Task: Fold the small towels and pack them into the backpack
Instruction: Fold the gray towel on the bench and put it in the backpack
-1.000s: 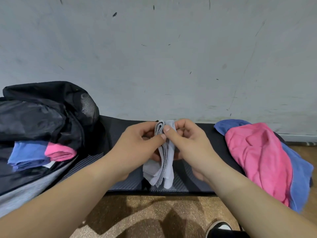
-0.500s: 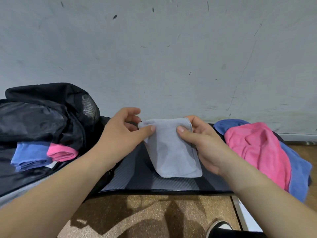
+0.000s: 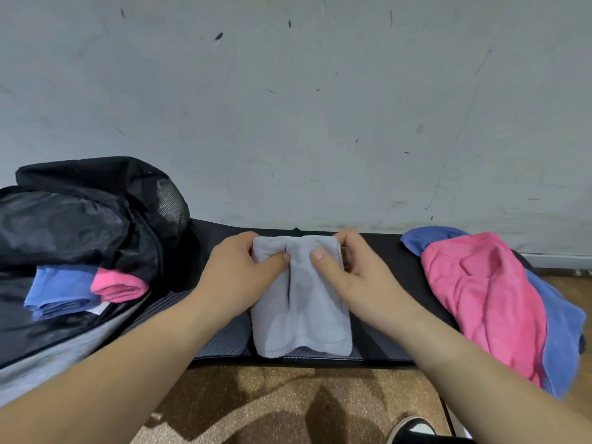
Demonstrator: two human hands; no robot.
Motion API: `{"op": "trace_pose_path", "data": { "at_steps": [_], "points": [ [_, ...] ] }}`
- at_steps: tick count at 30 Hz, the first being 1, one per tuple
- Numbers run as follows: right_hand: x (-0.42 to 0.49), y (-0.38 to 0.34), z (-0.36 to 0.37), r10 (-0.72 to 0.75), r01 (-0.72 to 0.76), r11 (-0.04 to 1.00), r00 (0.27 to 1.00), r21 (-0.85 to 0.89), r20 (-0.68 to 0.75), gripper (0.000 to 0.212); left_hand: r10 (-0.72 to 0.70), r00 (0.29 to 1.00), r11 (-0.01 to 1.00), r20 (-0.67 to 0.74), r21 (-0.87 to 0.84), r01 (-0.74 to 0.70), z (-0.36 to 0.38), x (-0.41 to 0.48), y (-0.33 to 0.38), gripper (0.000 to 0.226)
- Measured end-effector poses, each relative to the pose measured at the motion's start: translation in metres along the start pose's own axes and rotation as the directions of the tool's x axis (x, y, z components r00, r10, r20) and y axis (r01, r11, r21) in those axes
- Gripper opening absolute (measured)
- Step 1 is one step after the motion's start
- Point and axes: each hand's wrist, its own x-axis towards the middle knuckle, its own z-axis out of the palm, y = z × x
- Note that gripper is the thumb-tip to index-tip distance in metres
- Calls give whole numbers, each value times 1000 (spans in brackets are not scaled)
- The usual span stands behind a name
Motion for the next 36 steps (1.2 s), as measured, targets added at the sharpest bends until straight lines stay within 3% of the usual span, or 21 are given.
{"op": "trace_pose_path", "data": {
  "at_steps": [4, 8, 10, 16, 20, 24, 29, 36],
  "points": [
    [-1, -2, 9, -28, 29, 988, 1000, -149, 9, 28, 6, 1000, 997, 15, 83, -8, 2, -3, 6, 30],
    [9, 0, 4, -14, -18, 968, 992, -251, -126, 28, -90, 982, 951, 169, -279, 135, 3, -9, 16, 16],
    [11, 0, 2, -17, -28, 965, 986, -259, -168, 28, -85, 969, 909, 232, -380, 171, 3, -16, 21, 13],
    [11, -1, 7, 31, -81, 970, 976, -230, -214, 24, 33, 929, 914, 367, -387, 121, 16, -37, 27, 48],
    [7, -9, 6, 120, -132, 989, 979, -66, -162, 12, 110, 955, 933, 275, -359, -4, 19, -39, 28, 57],
    [2, -13, 4, 77, -84, 987, 995, 136, 58, 28, 178, 973, 944, 145, -304, -128, 15, -30, 22, 49],
    [8, -1, -1, -53, 45, 994, 995, -100, -79, 7, 114, 991, 951, 73, -296, -87, 15, -24, 11, 28],
    [23, 7, -5, -21, -12, 989, 975, -150, -220, 18, 71, 997, 947, -23, -313, -74, 9, -9, 7, 26]
  ]
}}
